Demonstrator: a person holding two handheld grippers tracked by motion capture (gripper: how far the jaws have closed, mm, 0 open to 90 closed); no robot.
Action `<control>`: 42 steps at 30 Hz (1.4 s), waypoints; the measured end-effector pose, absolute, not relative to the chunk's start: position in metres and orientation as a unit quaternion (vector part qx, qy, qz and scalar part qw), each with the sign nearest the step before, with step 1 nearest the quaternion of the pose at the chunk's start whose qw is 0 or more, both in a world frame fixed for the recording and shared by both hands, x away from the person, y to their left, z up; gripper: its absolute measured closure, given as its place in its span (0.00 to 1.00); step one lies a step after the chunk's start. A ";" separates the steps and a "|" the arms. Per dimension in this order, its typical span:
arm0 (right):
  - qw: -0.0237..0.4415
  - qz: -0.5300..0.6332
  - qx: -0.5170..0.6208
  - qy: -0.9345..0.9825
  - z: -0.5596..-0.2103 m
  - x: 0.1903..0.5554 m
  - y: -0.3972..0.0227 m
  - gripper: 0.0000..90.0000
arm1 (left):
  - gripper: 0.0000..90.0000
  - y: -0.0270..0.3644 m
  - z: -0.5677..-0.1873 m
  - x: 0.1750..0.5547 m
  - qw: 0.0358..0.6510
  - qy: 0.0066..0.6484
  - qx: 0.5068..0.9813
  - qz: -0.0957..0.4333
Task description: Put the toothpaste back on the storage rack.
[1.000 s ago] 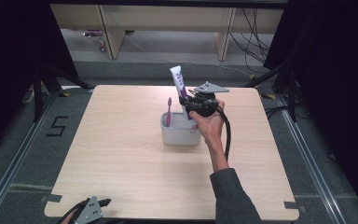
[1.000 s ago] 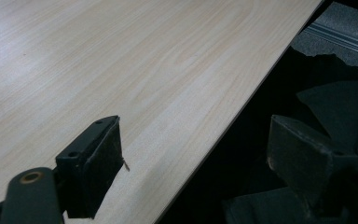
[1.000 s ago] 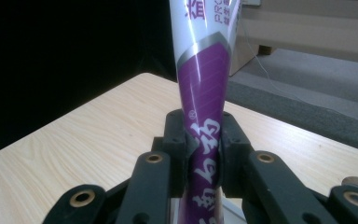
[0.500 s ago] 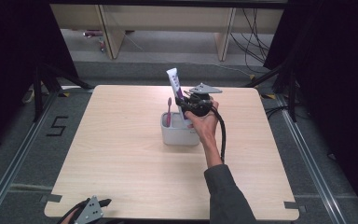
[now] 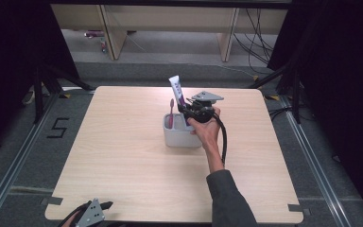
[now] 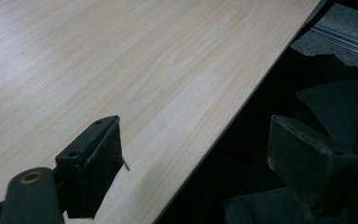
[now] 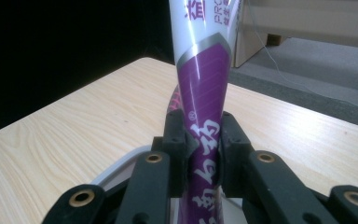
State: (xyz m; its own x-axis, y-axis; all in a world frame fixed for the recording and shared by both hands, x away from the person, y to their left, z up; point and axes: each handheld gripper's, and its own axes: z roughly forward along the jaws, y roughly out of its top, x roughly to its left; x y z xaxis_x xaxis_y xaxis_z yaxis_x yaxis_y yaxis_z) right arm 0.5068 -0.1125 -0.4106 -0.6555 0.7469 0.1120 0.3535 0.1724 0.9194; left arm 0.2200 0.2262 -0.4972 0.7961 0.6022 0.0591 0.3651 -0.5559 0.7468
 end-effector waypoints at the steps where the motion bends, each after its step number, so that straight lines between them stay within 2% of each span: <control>1: 0.188 0.524 0.364 0.747 -0.411 0.507 -0.113 0.85 | 0.19 0.226 -0.497 0.220 0.378 0.280 0.868 0.156; 4: 0.181 0.521 0.372 0.746 -0.412 0.505 -0.113 0.85 | 0.19 0.226 -0.497 0.217 0.380 0.288 0.867 0.142; 6: 0.183 0.524 0.367 0.747 -0.413 0.505 -0.113 0.85 | 0.19 0.226 -0.497 0.218 0.375 0.287 0.868 0.153; 7: 0.200 0.521 0.361 0.747 -0.414 0.505 -0.113 0.85 | 0.19 0.226 -0.497 0.218 0.375 0.286 0.868 0.153; 10: 0.184 0.529 0.365 0.744 -0.416 0.505 -0.113 0.85 | 0.19 0.225 -0.498 0.218 0.379 0.290 0.867 0.144; 15: 0.193 0.524 0.358 0.748 -0.419 0.505 -0.114 0.85 | 0.19 0.225 -0.499 0.217 0.381 0.294 0.866 0.137; 23: 0.183 0.520 0.368 0.749 -0.424 0.501 -0.115 0.85 | 0.19 0.225 -0.498 0.218 0.381 0.288 0.868 0.136; 42: 0.202 0.487 0.367 0.766 -0.431 0.497 -0.119 0.84 | 0.19 0.225 -0.498 0.218 0.381 0.288 0.867 0.141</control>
State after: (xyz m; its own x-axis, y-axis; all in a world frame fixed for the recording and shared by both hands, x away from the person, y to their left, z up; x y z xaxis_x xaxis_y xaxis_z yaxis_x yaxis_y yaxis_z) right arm 0.4972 -0.1185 -0.4309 -0.6495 0.7588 0.0486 0.3659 0.2559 0.8948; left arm 0.2182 0.2254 -0.4980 0.7943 0.6070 0.0249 0.3918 -0.5430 0.7427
